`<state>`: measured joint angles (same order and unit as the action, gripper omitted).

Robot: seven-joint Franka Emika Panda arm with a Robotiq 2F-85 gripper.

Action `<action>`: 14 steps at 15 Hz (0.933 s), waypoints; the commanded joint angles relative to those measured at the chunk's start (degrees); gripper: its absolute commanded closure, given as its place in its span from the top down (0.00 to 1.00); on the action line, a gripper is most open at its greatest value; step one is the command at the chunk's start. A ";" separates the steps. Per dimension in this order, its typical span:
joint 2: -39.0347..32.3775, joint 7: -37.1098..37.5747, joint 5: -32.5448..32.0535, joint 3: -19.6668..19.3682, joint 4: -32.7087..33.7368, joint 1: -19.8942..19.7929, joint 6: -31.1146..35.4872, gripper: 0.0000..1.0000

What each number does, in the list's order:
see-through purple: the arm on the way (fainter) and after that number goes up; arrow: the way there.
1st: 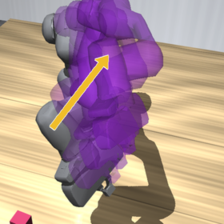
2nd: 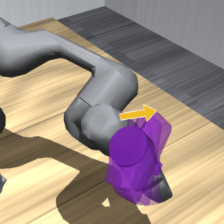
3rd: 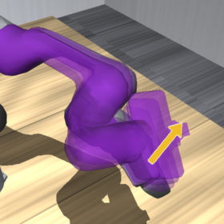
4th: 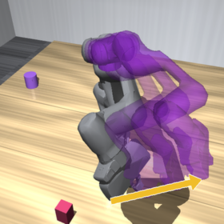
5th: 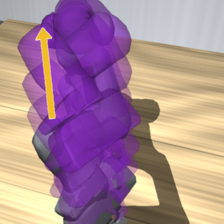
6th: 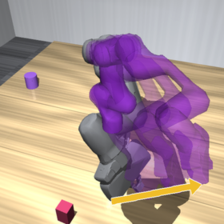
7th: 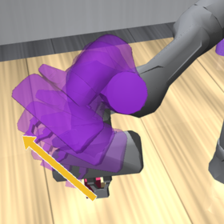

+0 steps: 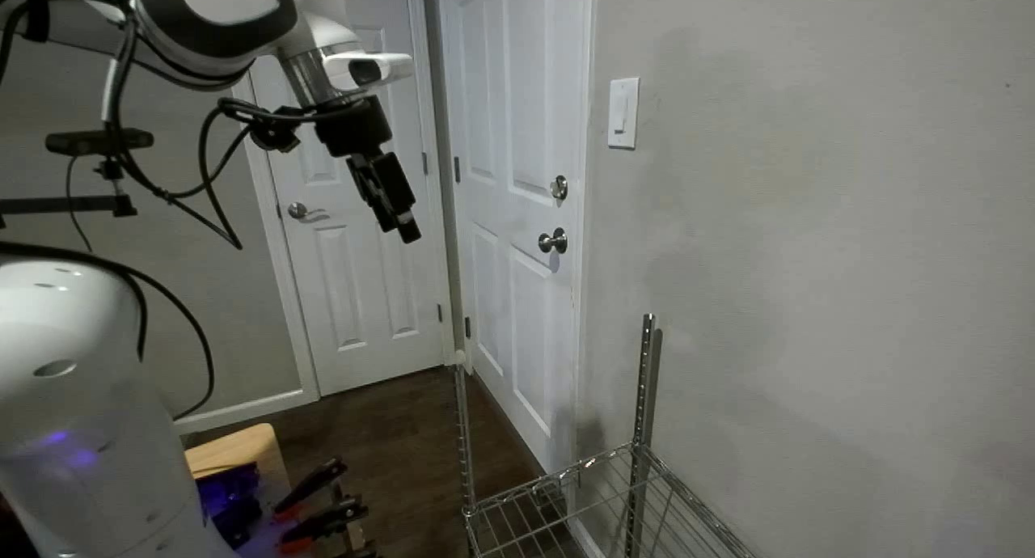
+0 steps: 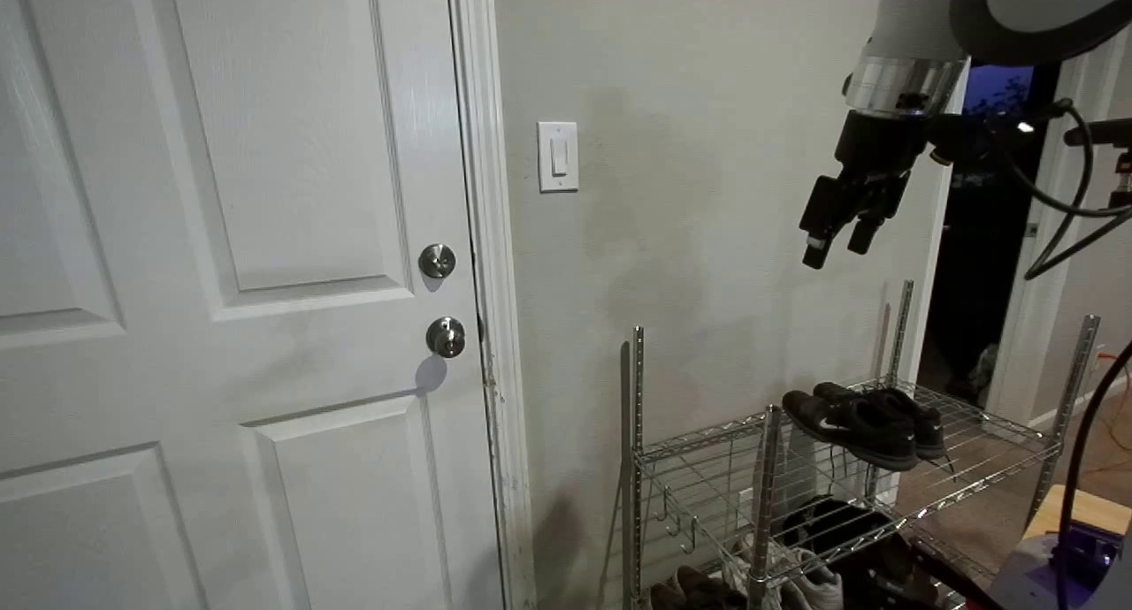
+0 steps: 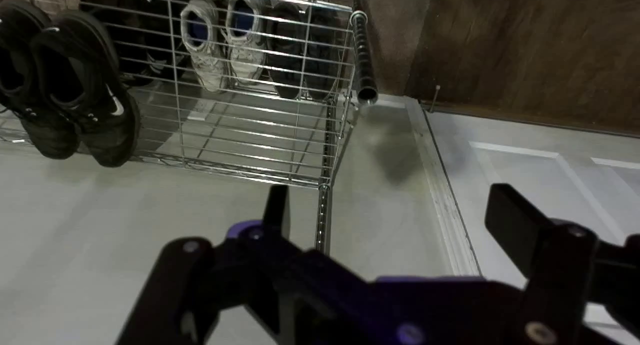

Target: Turn off the light

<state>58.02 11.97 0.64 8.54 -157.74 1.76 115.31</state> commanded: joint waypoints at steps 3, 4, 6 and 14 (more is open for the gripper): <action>-8.99 2.01 0.21 1.51 0.63 -1.18 17.77 1.00; -11.41 2.41 0.07 1.74 1.21 -1.45 21.35 1.00; -15.96 2.81 -0.28 2.17 2.50 -1.96 27.70 1.00; -30.85 9.66 -9.06 10.01 13.18 -11.49 42.73 1.00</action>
<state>32.40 17.53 -4.57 15.34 -149.32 -5.96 155.31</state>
